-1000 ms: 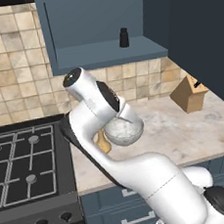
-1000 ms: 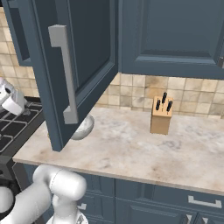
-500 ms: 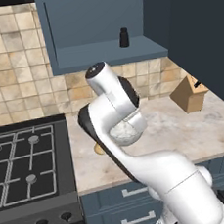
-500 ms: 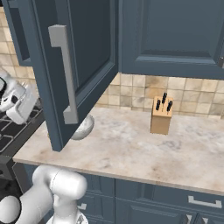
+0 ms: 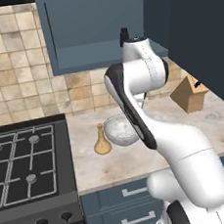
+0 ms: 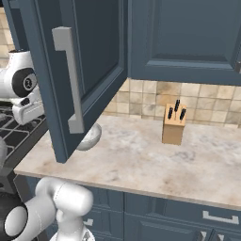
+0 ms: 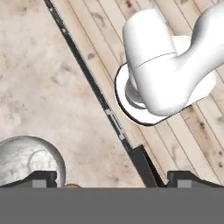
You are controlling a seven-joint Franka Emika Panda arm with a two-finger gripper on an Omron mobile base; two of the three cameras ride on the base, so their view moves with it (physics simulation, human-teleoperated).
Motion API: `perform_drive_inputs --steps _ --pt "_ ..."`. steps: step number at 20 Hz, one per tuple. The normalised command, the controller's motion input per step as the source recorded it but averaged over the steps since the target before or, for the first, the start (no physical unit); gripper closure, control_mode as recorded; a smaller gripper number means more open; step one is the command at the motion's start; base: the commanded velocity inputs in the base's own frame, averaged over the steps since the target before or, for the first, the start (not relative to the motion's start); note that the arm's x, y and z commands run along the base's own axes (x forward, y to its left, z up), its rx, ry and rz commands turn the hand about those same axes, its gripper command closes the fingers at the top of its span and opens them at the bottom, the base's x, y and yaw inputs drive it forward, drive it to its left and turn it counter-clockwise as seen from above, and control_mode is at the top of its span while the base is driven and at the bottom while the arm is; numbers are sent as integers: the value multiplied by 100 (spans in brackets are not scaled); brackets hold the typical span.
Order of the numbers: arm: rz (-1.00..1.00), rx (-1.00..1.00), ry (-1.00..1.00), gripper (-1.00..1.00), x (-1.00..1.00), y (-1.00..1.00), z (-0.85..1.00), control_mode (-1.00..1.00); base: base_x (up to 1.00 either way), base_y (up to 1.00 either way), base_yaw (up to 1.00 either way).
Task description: Retrieve the bottle and the shaker from the cabinet and place them next to the mixing bowl on the counter. Then add garlic from the fridge to the mixing bowl.
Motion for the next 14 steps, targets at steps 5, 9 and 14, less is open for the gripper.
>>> perform_drive_inputs --steps 5,9,14 --pt "-50 7 -47 -100 -3 -2 -1 -100 0 0 0" --pt "-34 -4 -17 -100 24 -1 28 -100 0 0 0" --pt "-72 30 -2 -100 19 1 1 -100 0 0 0"
